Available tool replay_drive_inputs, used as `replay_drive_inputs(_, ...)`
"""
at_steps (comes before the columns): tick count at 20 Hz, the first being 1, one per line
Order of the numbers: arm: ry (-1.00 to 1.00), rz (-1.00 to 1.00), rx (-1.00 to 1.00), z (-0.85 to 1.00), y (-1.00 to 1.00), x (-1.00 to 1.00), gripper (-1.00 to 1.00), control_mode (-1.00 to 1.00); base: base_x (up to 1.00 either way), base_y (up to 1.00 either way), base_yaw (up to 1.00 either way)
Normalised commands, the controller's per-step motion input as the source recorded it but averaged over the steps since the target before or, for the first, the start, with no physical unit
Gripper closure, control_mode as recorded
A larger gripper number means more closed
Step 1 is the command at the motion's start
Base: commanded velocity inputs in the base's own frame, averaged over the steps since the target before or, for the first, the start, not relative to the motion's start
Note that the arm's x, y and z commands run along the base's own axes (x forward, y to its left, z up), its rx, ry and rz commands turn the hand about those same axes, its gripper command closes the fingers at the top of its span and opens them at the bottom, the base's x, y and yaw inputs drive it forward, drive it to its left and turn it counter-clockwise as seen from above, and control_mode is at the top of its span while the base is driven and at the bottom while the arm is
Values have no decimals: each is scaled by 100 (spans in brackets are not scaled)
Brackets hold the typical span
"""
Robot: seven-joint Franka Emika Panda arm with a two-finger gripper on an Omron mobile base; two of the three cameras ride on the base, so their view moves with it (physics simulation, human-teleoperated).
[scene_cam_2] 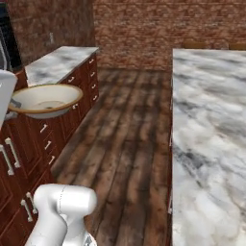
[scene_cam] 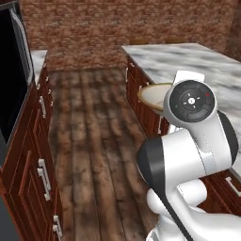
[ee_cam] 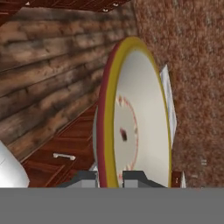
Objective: Pick up the bowls from the cabinet and place each bowl in front of a stool on the dining counter.
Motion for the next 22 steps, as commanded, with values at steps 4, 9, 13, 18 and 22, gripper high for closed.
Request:
replay_drive_inputs(4,0,0,0,0,0,0,100,100,100,40,-2)
replay_drive_inputs(9,0,0,0,0,0,0,100,100,100,26,0)
replay_drive_inputs(13,0,0,0,0,0,0,100,100,100,19,-1)
replay_drive_inputs(18,0,0,0,0,0,0,100,100,100,20,-1)
replay_drive_inputs(22,0,0,0,0,0,0,100,100,100,22,-1)
